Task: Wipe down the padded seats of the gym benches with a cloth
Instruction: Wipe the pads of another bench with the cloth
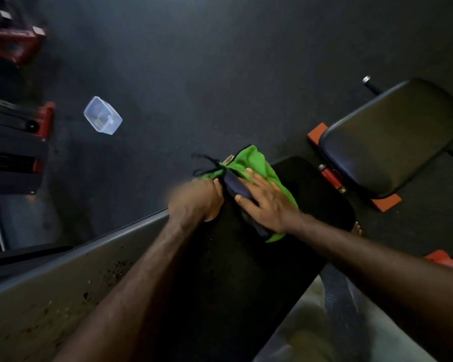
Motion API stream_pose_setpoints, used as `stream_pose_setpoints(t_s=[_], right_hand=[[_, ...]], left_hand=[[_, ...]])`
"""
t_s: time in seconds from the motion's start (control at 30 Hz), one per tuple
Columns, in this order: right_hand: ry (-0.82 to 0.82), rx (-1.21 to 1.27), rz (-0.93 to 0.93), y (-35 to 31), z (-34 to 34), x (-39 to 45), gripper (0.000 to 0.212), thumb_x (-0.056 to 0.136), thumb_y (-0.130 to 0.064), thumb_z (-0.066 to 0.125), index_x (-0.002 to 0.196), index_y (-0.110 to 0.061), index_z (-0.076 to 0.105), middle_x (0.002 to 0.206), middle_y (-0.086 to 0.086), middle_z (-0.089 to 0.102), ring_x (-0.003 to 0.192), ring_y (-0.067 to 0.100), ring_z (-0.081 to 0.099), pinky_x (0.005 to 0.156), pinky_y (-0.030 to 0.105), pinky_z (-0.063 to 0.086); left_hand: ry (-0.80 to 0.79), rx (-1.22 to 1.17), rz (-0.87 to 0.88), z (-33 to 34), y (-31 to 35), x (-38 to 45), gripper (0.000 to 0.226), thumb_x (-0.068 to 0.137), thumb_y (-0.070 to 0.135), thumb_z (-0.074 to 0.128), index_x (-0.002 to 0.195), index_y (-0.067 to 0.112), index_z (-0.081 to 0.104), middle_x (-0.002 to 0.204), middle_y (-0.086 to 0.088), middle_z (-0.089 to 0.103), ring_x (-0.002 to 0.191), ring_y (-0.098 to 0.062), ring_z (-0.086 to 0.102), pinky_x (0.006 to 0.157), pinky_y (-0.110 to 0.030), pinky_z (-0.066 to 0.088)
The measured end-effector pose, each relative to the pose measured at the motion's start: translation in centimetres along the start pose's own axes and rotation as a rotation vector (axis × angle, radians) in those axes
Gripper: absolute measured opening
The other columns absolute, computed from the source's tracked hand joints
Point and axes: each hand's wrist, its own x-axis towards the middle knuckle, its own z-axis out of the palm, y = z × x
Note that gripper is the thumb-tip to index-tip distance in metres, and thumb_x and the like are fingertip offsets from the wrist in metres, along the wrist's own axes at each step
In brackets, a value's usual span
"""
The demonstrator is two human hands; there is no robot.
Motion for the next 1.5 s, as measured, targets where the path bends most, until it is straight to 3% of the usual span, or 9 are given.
stream_pose_setpoints(t_s=[0.13,0.33,0.5,0.67,0.83,1.0,1.2,1.37,1.5], right_hand=[[0.068,0.045,0.34,-1.8,0.5,3.1,0.069,0.1,-0.057,0.035,0.154,-0.015,0.044,0.163,0.008,0.038,0.155,0.026,0.025,0.126,0.046,0.02],[0.061,-0.002,-0.02,0.0,0.4,-0.4,0.07,0.099,-0.056,0.038,0.149,-0.009,0.051,0.157,0.013,0.047,0.151,0.028,0.036,0.124,0.048,0.029],[0.065,0.047,0.379,-2.5,1.0,2.0,0.059,0.107,-0.047,0.04,0.158,-0.018,0.038,0.168,0.007,0.03,0.157,0.024,0.018,0.127,0.047,0.015],[0.066,0.014,-0.105,-0.6,0.8,-2.3,0.065,0.103,-0.053,0.038,0.157,-0.018,0.04,0.165,0.004,0.035,0.156,0.021,0.026,0.126,0.045,0.024],[0.082,0.085,0.371,-1.5,1.0,-1.0,0.085,0.09,-0.066,0.017,0.158,-0.019,0.04,0.165,0.009,0.036,0.156,0.027,0.023,0.126,0.048,0.021],[-0.02,0.023,-0.138,-1.0,0.0,-6.9,0.06,0.105,-0.051,0.04,0.161,-0.031,0.032,0.17,-0.006,0.025,0.158,0.017,0.017,0.127,0.042,0.016],[0.103,0.108,0.457,-4.4,0.9,-3.8,0.07,0.101,-0.055,0.035,0.15,-0.007,0.049,0.159,0.017,0.043,0.151,0.035,0.035,0.124,0.048,0.027],[0.058,0.024,-0.102,-3.3,0.5,-7.5,0.06,0.101,-0.045,0.043,0.157,-0.022,0.041,0.165,0.003,0.037,0.155,0.023,0.029,0.125,0.044,0.024],[0.131,0.065,0.259,-2.0,0.6,-5.9,0.078,0.096,-0.056,0.03,0.149,-0.003,0.049,0.157,0.018,0.045,0.149,0.035,0.039,0.124,0.052,0.029]], left_hand=[[0.033,-0.055,-0.022,0.0,0.3,0.0,0.051,0.109,0.043,0.021,0.115,0.015,0.063,0.121,-0.015,0.068,0.109,-0.035,0.065,0.09,-0.042,0.046],[0.055,-0.035,0.037,0.4,-0.3,0.0,0.044,0.108,0.042,0.025,0.112,0.018,0.062,0.114,-0.012,0.069,0.102,-0.035,0.066,0.08,-0.039,0.045],[0.02,-0.111,-0.021,-0.4,0.2,-0.3,0.047,0.11,0.042,0.024,0.11,0.014,0.063,0.112,-0.015,0.069,0.099,-0.034,0.067,0.087,-0.042,0.05],[0.058,-0.022,0.043,-0.1,0.0,-0.5,0.037,0.108,0.037,0.03,0.113,0.016,0.06,0.118,-0.014,0.067,0.108,-0.037,0.064,0.084,-0.042,0.047],[0.009,-0.139,-0.005,-0.3,0.1,-0.7,0.046,0.109,0.047,0.024,0.109,0.02,0.062,0.101,-0.006,0.068,0.087,-0.025,0.065,0.076,-0.038,0.047],[0.167,-0.211,0.063,-1.7,0.0,-3.9,0.025,0.104,0.04,0.038,0.112,0.025,0.056,0.121,-0.002,0.062,0.109,-0.025,0.059,0.09,-0.04,0.039],[0.051,-0.106,0.037,-0.1,0.0,-9.0,0.064,0.105,0.048,0.034,0.163,0.025,0.019,0.171,-0.006,0.015,0.157,-0.026,0.012,0.128,-0.046,0.006],[0.169,-0.089,0.056,1.5,0.1,-10.6,0.064,0.104,0.044,0.029,0.163,0.021,0.019,0.171,-0.01,0.015,0.158,-0.026,0.011,0.129,-0.046,0.002],[0.096,-0.106,0.05,0.7,0.1,-10.7,0.065,0.107,0.044,0.029,0.164,0.02,0.009,0.172,-0.008,0.003,0.159,-0.023,0.0,0.129,-0.043,-0.003]])
